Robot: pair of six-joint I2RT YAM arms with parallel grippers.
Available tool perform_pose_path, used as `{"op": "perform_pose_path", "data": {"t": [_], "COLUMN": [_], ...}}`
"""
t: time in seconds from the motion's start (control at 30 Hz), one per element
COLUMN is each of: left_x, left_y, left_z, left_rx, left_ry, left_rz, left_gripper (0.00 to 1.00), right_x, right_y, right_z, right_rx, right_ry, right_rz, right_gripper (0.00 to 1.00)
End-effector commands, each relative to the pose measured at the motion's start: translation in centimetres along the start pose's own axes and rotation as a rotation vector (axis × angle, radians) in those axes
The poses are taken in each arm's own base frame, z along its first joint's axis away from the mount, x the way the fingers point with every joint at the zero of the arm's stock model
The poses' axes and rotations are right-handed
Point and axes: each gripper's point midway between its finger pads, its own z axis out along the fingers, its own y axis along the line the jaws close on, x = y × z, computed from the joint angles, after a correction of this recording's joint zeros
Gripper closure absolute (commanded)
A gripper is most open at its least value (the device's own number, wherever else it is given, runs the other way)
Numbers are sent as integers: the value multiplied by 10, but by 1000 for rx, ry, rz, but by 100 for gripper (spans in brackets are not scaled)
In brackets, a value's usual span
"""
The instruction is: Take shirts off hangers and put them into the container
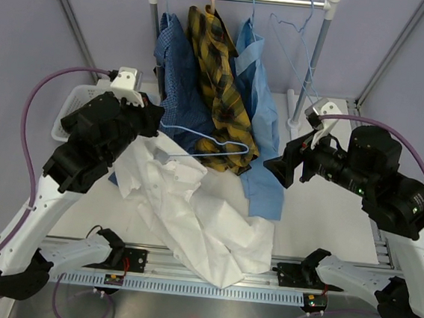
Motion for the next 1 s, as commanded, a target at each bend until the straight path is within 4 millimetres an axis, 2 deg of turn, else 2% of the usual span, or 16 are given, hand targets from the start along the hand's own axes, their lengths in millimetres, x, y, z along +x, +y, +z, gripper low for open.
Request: {"op": "perform_pose_path", "data": {"t": [0.0,0.1,0.13,0.2,0.27,0.3,0.5,0.6,0.73,0.83,0.87,0.97], "left_x": [-15,-15,-10,-9,-3,-3,-1,-3,-4,-3,-2,3], "left_y": [-25,-37,-47,-53,-60,-64,-68,-71,-74,-76,-75,-72], "left_z": [5,8,10,12,15,15,20,20,19,18,18,17], "left_rx": [107,134,155,165,179,189,182,187,201,209,208,199], "left_ry": [-37,-28,-14,-8,11,12,19,18,20,21,24,28], "left_rz": [-3,12,22,26,27,28,38,34,31,30,31,35], "left_gripper": [100,100,100,100,100,100,100,100,100,100,100,100], "right_x": [18,14,6,-3,-5,-5,14,22,25,26,26,24], "right_y": [25,27,30,33,38,38,58,65,66,65,64,59], "right_z": [18,40,44,57,66,77,104,109,116,120,121,118], "right_rx": [-189,-222,-235,-256,-275,-276,-367,-396,-403,-397,-390,-360], "right_ry": [135,151,126,119,129,146,230,250,252,255,253,242], "right_rz": [-62,-74,-88,-111,-137,-145,-160,-158,-155,-156,-156,-160], "right_gripper": [13,13,13,13,13,13,20,29,44,64,78,98]}}
